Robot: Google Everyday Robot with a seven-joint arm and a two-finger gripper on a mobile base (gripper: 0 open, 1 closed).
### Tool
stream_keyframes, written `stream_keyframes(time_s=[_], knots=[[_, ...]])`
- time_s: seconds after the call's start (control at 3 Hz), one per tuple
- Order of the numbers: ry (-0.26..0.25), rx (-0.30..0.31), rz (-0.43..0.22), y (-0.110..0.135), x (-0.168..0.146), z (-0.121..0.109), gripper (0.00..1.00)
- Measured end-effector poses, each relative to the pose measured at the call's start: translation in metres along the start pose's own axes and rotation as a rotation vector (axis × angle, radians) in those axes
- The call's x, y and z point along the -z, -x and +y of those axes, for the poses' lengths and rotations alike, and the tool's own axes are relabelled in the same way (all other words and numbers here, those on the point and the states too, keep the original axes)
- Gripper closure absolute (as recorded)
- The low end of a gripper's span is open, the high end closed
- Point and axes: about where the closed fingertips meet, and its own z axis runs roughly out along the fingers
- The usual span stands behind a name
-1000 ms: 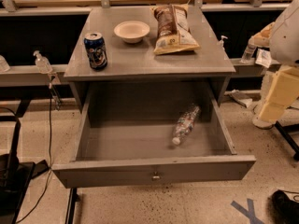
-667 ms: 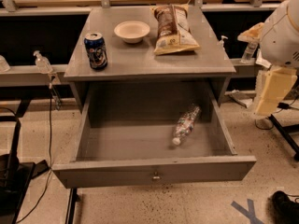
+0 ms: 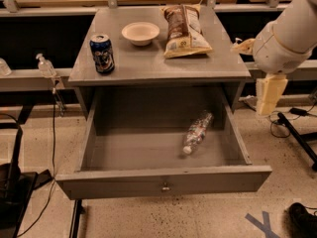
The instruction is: Pick water bottle from top drawer and place on counter
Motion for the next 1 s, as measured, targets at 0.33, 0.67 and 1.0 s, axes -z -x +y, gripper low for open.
stream_keyframes(time_s=[0.33, 0.67, 1.0], knots=[[0.053, -0.003, -0.011, -0.015, -0.047, -0.007, 0.0], [0.061, -0.09, 0.008, -0.026, -0.081, -0.013, 0.0], [0.061, -0.09, 0.008, -0.026, -0.081, -0.013, 0.0]])
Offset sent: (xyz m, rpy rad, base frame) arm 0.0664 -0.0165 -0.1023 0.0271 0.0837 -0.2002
